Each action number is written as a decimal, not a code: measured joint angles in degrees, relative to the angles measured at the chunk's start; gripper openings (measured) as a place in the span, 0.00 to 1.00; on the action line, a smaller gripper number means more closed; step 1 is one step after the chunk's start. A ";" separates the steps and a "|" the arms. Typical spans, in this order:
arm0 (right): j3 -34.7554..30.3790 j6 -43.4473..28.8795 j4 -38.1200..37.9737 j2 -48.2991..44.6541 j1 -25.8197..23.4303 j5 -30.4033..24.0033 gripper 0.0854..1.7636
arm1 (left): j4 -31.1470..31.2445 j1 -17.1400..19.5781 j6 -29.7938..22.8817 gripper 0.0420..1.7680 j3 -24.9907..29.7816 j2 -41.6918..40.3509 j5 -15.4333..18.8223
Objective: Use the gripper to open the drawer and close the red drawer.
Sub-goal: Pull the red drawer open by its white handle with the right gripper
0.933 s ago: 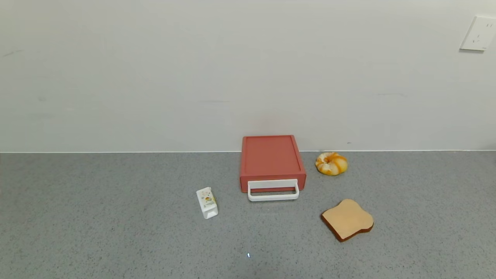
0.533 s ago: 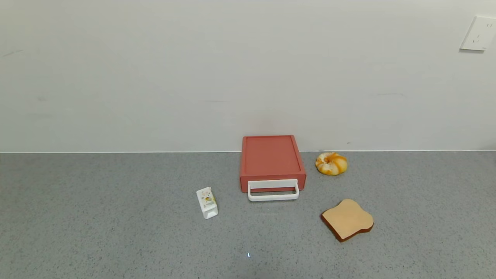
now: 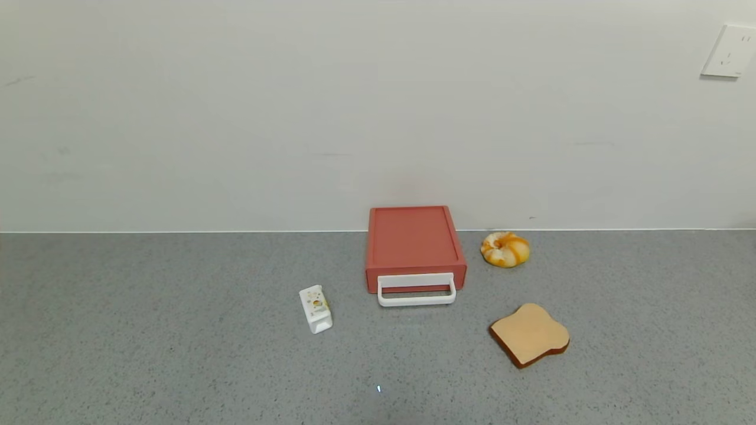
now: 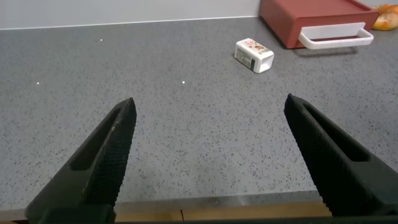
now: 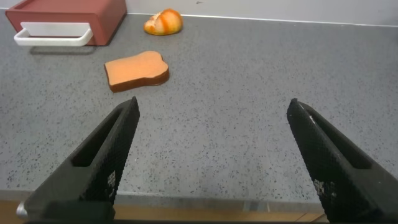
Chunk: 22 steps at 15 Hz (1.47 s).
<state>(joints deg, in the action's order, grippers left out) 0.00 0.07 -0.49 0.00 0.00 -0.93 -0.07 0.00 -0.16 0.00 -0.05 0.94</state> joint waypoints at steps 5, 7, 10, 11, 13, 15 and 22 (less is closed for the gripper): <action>0.00 0.06 0.11 0.00 0.00 -0.01 0.99 | 0.00 0.00 0.00 0.97 0.00 0.00 0.02; 0.38 0.45 0.24 0.00 0.00 -0.23 0.99 | 0.00 0.00 0.00 0.97 0.00 0.00 0.02; 3.74 1.02 -1.27 0.51 -0.02 -0.52 0.99 | 0.00 0.00 0.02 0.97 0.00 0.00 0.00; 5.90 1.08 -2.38 1.26 0.00 -0.59 0.99 | 0.00 0.00 0.00 0.97 0.00 0.00 0.00; 10.97 1.13 -3.67 4.88 0.13 -0.78 0.99 | 0.00 0.00 0.00 0.97 0.00 0.00 -0.01; 16.53 1.07 -3.89 11.04 0.68 -0.89 0.99 | 0.00 0.00 0.09 0.97 0.00 0.00 -0.09; 40.20 0.20 -3.94 43.30 4.60 -3.86 0.99 | 0.07 0.00 0.32 0.97 -0.02 0.00 -0.20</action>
<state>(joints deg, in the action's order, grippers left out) 40.20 0.27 -4.43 43.30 4.60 -4.79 0.00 0.00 0.16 -0.02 -0.05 0.74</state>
